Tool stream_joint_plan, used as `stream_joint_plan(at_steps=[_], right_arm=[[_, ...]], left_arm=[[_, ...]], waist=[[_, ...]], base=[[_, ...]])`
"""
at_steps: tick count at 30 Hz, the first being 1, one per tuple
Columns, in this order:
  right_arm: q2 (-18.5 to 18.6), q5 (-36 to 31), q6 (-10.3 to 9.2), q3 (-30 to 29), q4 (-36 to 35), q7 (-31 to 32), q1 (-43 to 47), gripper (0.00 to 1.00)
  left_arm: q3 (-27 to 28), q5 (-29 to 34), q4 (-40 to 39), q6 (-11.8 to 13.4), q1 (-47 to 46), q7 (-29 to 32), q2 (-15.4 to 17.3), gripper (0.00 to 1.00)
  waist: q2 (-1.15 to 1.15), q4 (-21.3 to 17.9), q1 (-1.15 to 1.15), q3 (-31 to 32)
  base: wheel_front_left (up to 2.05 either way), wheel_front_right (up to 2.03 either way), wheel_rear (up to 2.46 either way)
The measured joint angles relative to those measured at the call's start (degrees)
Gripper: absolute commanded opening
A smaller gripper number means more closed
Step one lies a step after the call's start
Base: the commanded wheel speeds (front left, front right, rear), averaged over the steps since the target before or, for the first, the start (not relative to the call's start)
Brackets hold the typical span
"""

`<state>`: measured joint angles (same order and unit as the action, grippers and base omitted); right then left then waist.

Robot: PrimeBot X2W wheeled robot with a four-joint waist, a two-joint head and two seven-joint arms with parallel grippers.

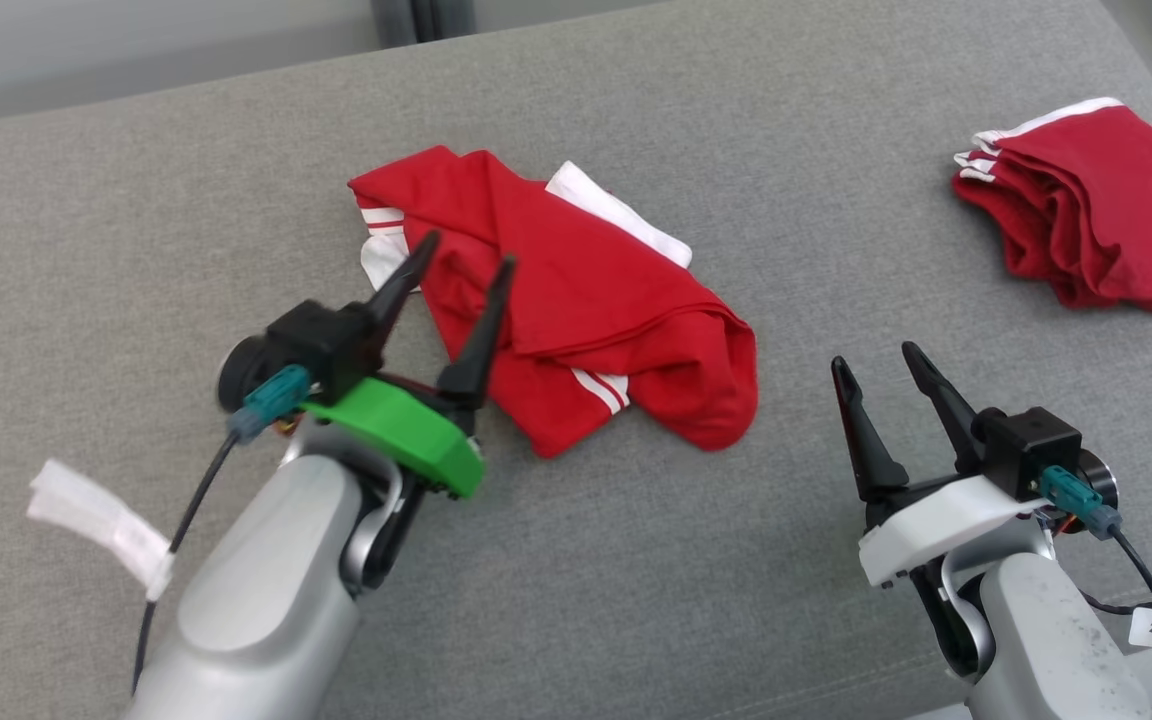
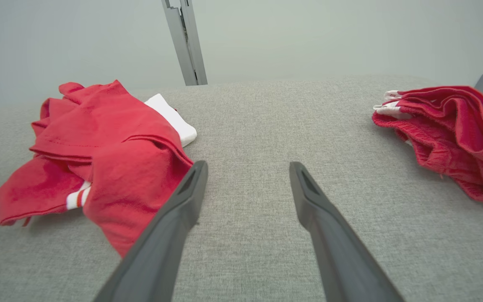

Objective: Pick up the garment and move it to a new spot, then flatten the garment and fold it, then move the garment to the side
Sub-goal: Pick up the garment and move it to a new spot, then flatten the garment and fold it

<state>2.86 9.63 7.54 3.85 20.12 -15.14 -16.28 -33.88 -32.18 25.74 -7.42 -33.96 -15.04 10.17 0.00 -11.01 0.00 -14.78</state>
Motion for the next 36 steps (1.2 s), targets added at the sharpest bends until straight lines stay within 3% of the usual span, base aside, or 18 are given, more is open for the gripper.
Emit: stream_joint_plan(at_steps=[12, 19, 30, 36], right_arm=[[-0.1, 0.0, 0.0, -1.4, 1.2, 0.0, 2.2, 1.0], [-0.1, 0.0, 0.0, -1.8, 2.4, 0.0, 5.2, 1.0], [0.0, -0.9, 0.0, -2.2, 3.6, 0.0, 8.3, 1.0], [0.0, -4.1, 0.0, 2.7, 4.6, 0.0, 4.4, 1.0]], left_arm=[[20.2, 8.1, -3.2, 0.8, 13.7, -0.1, -0.3, 1.0], [27.7, 12.1, -4.6, 0.4, 24.5, -0.1, -2.8, 1.0], [30.2, 14.6, -5.4, 0.1, 32.9, -0.1, -5.8, 1.0], [28.2, 14.5, -5.8, 0.1, 31.1, -0.1, -6.0, 1.0]], waist=[[0.0, 3.4, 0.0, 4.5], [0.0, 5.4, 0.0, 8.6], [0.0, 8.5, 0.0, 10.8], [0.0, 10.0, 0.0, 9.2]], base=[[0.0, 0.0, 0.0], [0.0, 0.0, 0.0], [0.0, 0.0, 0.0], [0.0, 0.0, 0.0]])
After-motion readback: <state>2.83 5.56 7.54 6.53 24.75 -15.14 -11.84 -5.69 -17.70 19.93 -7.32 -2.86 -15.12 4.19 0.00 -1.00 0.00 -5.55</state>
